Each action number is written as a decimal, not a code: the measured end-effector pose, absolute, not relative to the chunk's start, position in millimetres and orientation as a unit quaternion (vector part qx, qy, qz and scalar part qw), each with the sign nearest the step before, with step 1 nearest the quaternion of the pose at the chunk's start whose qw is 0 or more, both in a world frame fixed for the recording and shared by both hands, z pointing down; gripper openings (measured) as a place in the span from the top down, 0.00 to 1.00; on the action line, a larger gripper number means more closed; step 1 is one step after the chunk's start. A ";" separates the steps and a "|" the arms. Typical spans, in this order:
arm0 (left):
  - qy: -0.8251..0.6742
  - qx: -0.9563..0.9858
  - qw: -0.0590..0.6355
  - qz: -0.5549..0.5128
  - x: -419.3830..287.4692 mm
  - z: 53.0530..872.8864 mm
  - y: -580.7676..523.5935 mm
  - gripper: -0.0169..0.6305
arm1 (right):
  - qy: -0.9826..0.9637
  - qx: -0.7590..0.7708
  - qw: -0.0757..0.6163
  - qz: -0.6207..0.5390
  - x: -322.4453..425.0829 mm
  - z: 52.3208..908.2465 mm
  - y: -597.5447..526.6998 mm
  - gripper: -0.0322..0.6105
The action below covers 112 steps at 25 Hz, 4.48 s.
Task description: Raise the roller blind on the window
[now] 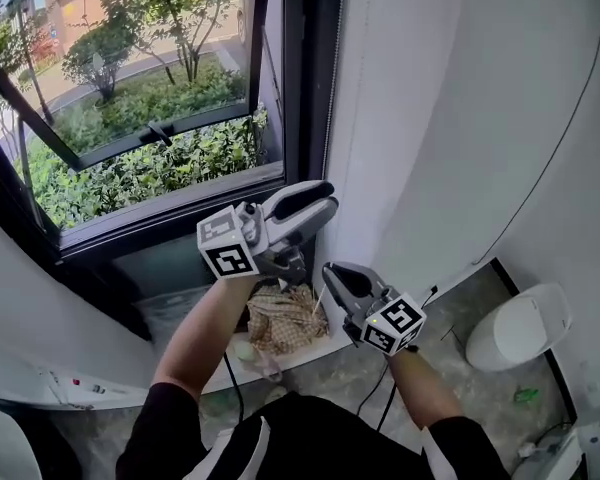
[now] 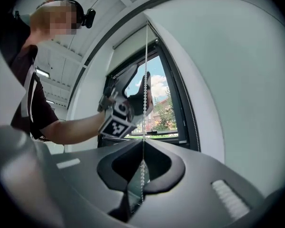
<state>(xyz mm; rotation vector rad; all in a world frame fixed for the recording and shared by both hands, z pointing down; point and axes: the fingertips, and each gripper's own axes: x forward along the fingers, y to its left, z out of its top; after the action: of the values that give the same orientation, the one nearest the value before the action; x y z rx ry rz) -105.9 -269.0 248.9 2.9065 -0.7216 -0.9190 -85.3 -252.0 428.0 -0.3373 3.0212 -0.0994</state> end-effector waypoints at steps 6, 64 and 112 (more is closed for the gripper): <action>-0.220 0.942 -0.035 -0.250 -77.7 216.8 -269.2 0.95 | 0.993 -0.103 0.043 -0.026 -85.2 429.3 -249.0 0.94; -0.335 0.932 0.067 -0.123 -63.9 429.6 -246.0 0.96 | 0.989 -0.073 0.129 0.005 -88.9 303.5 -248.7 0.93; -0.390 0.906 -0.057 -0.156 -74.2 329.2 -250.9 0.96 | 0.990 -0.061 -0.125 -0.032 -74.4 531.0 -209.4 0.92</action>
<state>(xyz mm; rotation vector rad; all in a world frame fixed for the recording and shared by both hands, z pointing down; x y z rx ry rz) -74.2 -250.9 329.2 2.9533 -1.2711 -0.5096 -74.4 -209.4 531.0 -0.2087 3.3831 -0.1105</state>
